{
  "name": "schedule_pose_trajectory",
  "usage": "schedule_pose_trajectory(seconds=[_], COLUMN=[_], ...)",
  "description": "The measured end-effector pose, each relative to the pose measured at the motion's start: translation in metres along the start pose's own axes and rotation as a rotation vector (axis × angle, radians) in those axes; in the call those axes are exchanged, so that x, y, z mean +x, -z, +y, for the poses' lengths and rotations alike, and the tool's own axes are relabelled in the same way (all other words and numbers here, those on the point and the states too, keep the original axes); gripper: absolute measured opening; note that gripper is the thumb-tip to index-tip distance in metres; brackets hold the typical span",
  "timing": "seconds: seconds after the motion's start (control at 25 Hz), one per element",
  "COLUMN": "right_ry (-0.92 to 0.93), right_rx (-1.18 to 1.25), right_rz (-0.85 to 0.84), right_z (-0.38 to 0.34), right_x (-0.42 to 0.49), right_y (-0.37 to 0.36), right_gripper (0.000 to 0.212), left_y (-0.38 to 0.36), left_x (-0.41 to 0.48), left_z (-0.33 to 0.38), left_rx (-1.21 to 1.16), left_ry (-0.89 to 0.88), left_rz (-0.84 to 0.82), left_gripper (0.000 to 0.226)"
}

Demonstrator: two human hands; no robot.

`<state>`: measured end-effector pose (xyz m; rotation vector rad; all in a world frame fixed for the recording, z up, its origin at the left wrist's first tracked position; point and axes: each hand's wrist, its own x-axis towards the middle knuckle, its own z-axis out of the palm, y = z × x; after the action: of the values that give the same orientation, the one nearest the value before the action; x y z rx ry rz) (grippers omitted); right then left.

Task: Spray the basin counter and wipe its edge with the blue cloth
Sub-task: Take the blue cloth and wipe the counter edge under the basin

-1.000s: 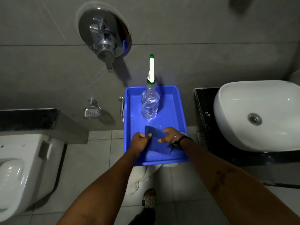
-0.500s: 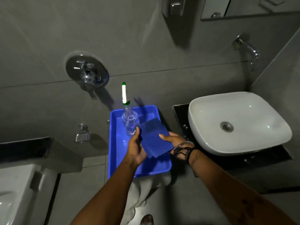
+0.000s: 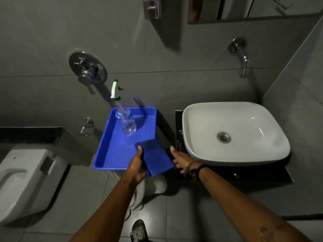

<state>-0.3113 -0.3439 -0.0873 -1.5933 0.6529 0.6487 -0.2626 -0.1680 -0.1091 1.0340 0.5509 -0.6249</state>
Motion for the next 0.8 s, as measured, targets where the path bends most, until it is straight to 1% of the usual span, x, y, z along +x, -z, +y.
schedule_pose_trajectory(seconds=[0.04, 0.16, 0.2, 0.24, 0.32, 0.36, 0.48, 0.52, 0.56, 0.6, 0.72, 0.8], right_ry=[0.005, 0.020, 0.030, 0.044, 0.062, 0.030, 0.000, -0.004, 0.005, 0.014, 0.043, 0.088], right_rx=[-0.002, 0.041, 0.077, 0.103, 0.133, 0.171, 0.195, 0.195, 0.202, 0.203, 0.170, 0.135], right_rz=[-0.011, -0.050, -0.025, 0.028, 0.134, 0.189, 0.207, 0.213, 0.214, 0.216, 0.193, 0.202], right_z=[0.002, 0.009, 0.010, 0.016, 0.030, 0.051, 0.085, 0.090, 0.088, 0.087, 0.081, 0.076], right_x=[-0.012, -0.026, -0.034, -0.037, -0.042, -0.041, -0.054, -0.057, -0.059, -0.059, -0.054, -0.048], right_y=[0.013, 0.056, 0.070, 0.081, 0.101, 0.119, 0.139, 0.144, 0.145, 0.147, 0.144, 0.138], right_gripper=[0.079, 0.078, 0.076, 0.073, 0.069, 0.069, 0.064, 0.063, 0.062, 0.062, 0.059, 0.057], left_y=[-0.002, -0.014, -0.021, -0.028, -0.046, -0.059, -0.077, -0.083, -0.088, -0.089, -0.088, -0.079], left_x=[-0.004, 0.003, 0.011, 0.019, 0.035, 0.054, 0.061, 0.057, 0.051, 0.050, 0.053, 0.060], left_z=[-0.003, -0.017, -0.027, -0.039, -0.067, -0.101, -0.171, -0.185, -0.191, -0.194, -0.182, -0.168], left_rx=[0.050, 0.314, 0.358, 0.411, 0.608, 0.748, 1.153, 1.311, 1.452, 1.540, 1.666, 1.784], left_ry=[-0.017, -0.123, -0.160, -0.187, -0.203, -0.167, -0.082, -0.089, -0.122, -0.170, -0.189, -0.204], left_rz=[0.069, 0.262, 0.295, 0.292, 0.270, 0.243, 0.168, 0.140, 0.100, 0.061, -0.044, -0.143], left_gripper=[0.047, 0.043, 0.041, 0.040, 0.040, 0.043, 0.052, 0.055, 0.057, 0.061, 0.076, 0.079])
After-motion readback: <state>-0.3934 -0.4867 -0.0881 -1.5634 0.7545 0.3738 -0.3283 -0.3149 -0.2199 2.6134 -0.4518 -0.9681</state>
